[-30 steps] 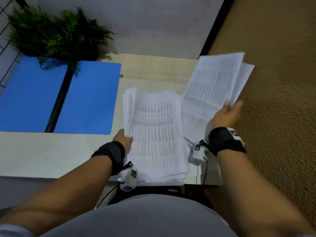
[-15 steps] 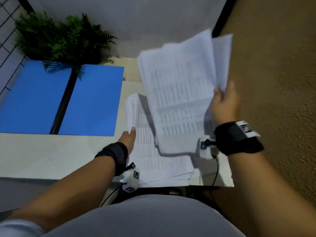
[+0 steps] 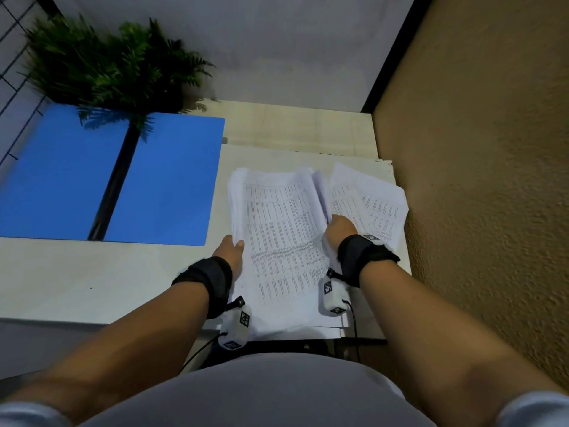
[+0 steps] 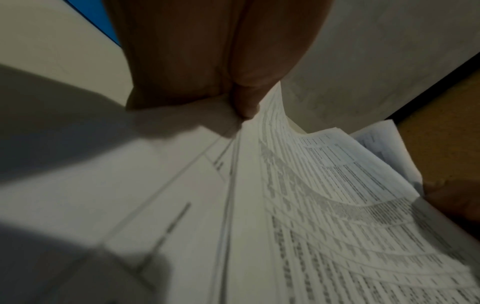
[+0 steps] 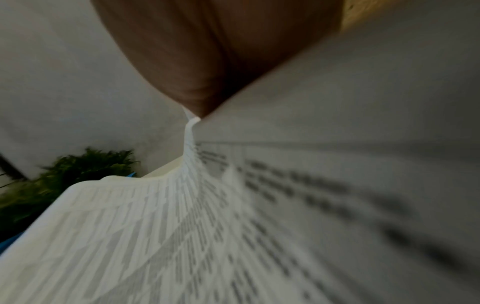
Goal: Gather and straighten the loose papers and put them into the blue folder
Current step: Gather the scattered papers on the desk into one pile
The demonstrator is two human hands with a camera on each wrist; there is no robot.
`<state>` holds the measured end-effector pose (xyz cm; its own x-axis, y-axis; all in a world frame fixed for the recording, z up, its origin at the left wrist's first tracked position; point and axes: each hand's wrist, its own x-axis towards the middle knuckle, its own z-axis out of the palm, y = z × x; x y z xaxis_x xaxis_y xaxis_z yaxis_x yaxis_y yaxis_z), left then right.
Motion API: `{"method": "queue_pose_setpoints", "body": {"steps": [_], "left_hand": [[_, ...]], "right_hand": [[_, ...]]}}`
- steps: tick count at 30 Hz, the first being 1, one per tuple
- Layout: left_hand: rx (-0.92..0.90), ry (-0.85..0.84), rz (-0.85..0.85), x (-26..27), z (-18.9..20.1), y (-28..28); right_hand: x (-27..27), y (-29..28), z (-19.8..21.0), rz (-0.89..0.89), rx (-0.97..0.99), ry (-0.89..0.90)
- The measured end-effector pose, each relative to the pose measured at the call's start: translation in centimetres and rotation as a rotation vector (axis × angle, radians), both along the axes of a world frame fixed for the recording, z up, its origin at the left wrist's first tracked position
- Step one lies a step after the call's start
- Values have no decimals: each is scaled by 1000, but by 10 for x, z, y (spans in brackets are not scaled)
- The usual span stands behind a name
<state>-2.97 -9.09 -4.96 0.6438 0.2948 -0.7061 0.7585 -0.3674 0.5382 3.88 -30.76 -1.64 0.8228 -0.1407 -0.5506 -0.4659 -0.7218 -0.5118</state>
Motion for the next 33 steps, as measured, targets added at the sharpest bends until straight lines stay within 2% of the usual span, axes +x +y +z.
{"method": "queue_pose_setpoints", "body": {"steps": [2, 5, 8, 10, 11, 13, 15, 17, 19, 22, 25, 26, 28, 31, 33], "left_hand": [[-8, -15, 28, 1, 0, 0], [-43, -26, 89, 2, -7, -1], [-210, -29, 185, -1, -12, -1], [-241, -55, 143, -2, -20, 3], [-245, -64, 119, -2, -27, 6], [-289, -82, 132, -3, -45, 12], [-310, -119, 170, -1, -67, 19], [-319, -137, 163, -3, -51, 15], [-362, -152, 166, -5, -37, 10], [-421, -171, 179, -7, -26, 6], [-415, -164, 200, -6, -30, 7], [-398, -160, 213, -5, -33, 8], [-358, -163, 236, -3, -32, 8], [-350, -162, 241, -1, -37, 11], [-360, -158, 236, 0, -40, 13]], "right_hand": [[3, -5, -4, -102, 1, -64], [-4, -8, -8, -258, 126, -224], [-11, 2, -16, -97, 132, -184], [-12, 8, -21, 63, 90, -171], [-12, 9, -21, 88, 84, -195], [-9, 4, -16, -35, 70, -254], [-2, -18, -15, -238, -122, -280], [-4, -47, -14, -368, -280, -184], [-9, -70, -20, -382, -213, -103], [-17, -72, -35, -330, 74, -77], [-21, -66, -40, -331, 122, -135], [-20, -68, -41, -378, 103, -156], [-19, -74, -37, -499, -60, -174], [-28, -88, -25, -601, -303, -49], [-31, -97, -29, -582, -263, -52]]}}
